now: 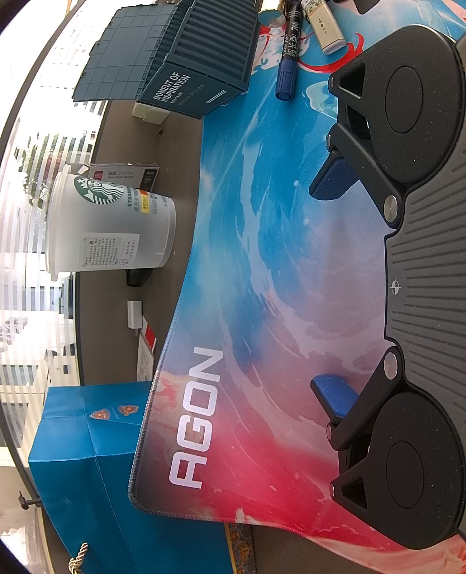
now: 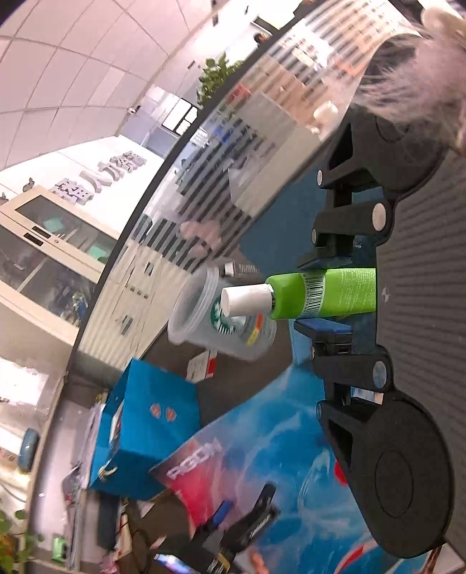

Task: Organize rigid objects
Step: 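Lower the green tube into the teal box and open the right tool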

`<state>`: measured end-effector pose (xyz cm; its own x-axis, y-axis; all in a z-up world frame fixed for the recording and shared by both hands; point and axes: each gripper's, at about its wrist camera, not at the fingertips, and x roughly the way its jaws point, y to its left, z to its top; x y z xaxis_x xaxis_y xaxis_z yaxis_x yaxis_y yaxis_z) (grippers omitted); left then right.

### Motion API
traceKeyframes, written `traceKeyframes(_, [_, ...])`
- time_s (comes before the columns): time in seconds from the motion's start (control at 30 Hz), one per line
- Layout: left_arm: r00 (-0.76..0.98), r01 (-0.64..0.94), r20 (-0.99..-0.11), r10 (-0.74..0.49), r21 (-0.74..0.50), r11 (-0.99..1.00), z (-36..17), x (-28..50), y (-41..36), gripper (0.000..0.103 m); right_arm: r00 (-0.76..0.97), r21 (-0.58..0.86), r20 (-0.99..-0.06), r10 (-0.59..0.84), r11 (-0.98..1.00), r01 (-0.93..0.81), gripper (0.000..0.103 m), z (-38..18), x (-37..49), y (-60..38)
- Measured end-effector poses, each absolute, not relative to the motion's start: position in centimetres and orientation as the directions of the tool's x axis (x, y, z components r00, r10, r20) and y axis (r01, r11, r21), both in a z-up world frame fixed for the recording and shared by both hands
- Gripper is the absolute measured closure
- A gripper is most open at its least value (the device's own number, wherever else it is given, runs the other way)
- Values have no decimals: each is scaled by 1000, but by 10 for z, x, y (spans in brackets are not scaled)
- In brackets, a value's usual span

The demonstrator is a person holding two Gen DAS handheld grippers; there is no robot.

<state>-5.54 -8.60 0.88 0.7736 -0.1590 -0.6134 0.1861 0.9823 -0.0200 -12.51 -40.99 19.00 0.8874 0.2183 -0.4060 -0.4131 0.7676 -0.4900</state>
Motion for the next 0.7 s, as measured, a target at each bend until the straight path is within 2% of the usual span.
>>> traceKeyframes(0.7, [773,188,-615,-157,-14,982,7,-56,-90,0,800,-524,-595,81,715,-462,77,136,-29,-430])
